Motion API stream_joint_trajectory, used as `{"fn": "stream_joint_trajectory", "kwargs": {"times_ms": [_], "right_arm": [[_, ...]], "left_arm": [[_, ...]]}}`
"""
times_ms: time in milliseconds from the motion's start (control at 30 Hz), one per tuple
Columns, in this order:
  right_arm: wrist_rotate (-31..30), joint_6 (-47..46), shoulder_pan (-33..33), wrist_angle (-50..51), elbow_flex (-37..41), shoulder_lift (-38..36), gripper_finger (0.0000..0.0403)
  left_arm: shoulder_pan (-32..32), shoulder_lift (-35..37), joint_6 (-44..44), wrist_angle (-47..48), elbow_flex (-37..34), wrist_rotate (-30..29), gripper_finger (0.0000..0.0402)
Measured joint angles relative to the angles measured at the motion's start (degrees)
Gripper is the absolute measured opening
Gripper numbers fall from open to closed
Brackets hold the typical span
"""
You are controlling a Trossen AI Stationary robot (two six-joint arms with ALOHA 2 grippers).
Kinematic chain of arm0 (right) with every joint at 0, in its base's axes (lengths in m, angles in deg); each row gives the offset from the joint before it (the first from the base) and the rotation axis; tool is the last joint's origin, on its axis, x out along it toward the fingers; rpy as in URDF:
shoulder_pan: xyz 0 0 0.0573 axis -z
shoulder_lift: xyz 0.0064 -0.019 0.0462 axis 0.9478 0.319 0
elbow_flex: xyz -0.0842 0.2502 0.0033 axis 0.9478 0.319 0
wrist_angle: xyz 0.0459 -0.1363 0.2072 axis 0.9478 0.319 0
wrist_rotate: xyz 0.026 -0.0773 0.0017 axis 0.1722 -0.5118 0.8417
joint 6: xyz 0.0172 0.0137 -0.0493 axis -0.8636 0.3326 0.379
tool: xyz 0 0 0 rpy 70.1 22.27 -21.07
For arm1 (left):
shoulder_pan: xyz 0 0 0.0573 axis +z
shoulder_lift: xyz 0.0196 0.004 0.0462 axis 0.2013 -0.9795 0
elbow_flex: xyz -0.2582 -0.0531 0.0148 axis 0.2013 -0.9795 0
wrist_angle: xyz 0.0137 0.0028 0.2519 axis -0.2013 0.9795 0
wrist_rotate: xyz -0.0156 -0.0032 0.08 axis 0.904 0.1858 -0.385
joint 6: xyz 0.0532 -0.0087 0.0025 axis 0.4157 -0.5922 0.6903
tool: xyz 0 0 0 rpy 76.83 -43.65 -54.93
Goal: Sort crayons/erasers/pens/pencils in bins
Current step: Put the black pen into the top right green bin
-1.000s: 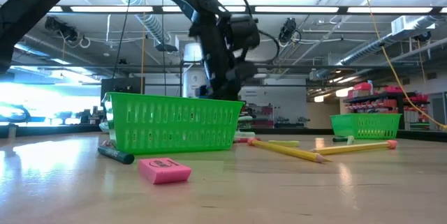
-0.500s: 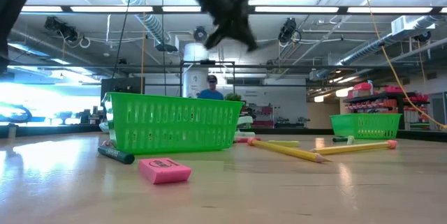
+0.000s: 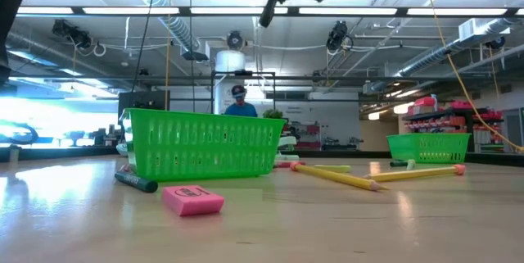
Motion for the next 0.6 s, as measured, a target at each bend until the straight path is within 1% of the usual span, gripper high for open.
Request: {"fn": "stream_joint_trajectory", "kwargs": {"times_ms": [100, 300, 500, 600], "right_arm": [[-0.01, -0.26, 0.07, 0.76, 0.00, 0.93, 0.0210], [-0.02, -0.90, 0.07, 0.68, 0.00, 2.82, 0.0208], [-0.43, 0.05, 0.07, 0.47, 0.00, 4.09, 0.0207], [-0.45, 0.62, 0.07, -0.27, 0.02, 4.60, 0.0206]], "left_arm": [[-0.04, 0.00, -0.31, -2.07, 0.00, -0.02, 0.0023], [-0.28, 0.00, -2.81, -6.10, 0.00, -0.01, 0.0013], [-0.37, 0.00, -2.52, -6.36, 0.00, 0.05, 0.0025], [-0.37, 0.00, -2.36, -6.34, 0.00, 0.83, 0.0019]]}}
